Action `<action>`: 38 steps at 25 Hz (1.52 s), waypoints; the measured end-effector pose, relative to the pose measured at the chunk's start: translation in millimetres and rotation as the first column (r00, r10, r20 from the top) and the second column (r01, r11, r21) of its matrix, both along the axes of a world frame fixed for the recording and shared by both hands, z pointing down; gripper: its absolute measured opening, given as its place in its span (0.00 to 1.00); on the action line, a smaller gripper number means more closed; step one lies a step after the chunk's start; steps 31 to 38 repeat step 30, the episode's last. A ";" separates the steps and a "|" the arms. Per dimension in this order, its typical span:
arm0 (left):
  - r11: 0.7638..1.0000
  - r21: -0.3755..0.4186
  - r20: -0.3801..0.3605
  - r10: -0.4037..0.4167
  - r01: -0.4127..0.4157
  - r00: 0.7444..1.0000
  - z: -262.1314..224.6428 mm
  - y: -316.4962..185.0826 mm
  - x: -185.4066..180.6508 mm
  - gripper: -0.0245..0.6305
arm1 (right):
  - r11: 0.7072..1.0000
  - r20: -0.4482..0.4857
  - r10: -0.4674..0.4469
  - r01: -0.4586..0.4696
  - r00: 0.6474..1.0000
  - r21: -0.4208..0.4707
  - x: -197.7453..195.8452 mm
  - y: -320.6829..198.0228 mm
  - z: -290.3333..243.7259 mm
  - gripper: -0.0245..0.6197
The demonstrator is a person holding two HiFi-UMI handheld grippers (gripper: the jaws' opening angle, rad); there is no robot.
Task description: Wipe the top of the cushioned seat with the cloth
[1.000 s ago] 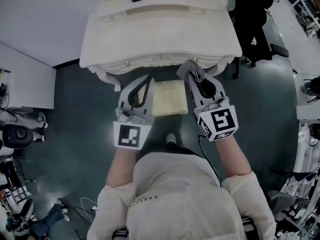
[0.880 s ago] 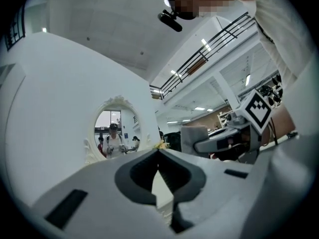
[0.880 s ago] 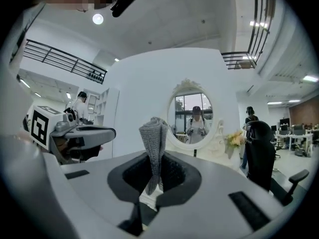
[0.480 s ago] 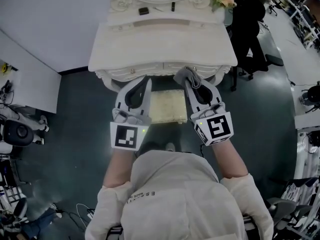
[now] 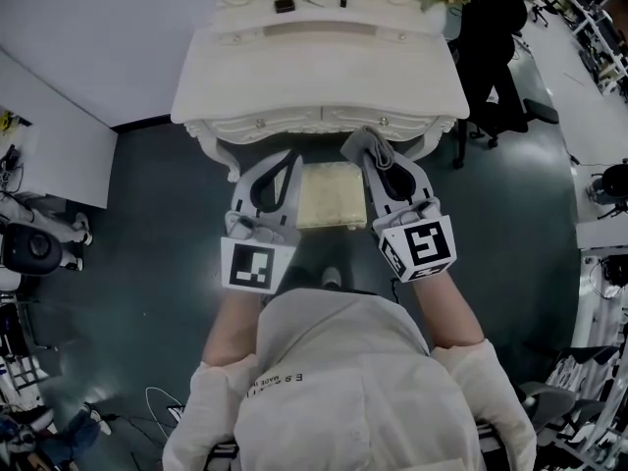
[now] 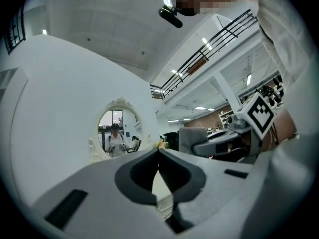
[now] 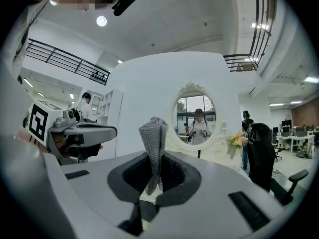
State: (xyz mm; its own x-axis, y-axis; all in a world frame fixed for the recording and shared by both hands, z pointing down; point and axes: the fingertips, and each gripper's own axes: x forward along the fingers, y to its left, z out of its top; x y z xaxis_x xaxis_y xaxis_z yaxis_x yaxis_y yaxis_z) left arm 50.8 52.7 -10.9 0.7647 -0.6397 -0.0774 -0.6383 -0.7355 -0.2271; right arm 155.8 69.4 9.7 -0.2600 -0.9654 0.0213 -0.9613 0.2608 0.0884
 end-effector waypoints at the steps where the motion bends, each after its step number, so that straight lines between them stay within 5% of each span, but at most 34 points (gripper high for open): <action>1: 1.000 -0.003 0.000 -0.001 0.001 1.000 1.9 0.8 0.6 0.04 | 1.000 -0.002 -0.003 0.003 1.000 -0.002 -0.5 0.5 1.6 0.09; 38: 1.000 -0.001 0.019 -0.013 0.013 1.000 2.8 1.1 -2.2 0.04 | 0.999 0.017 0.003 -0.004 1.000 0.041 -1.6 3.3 -5.4 0.09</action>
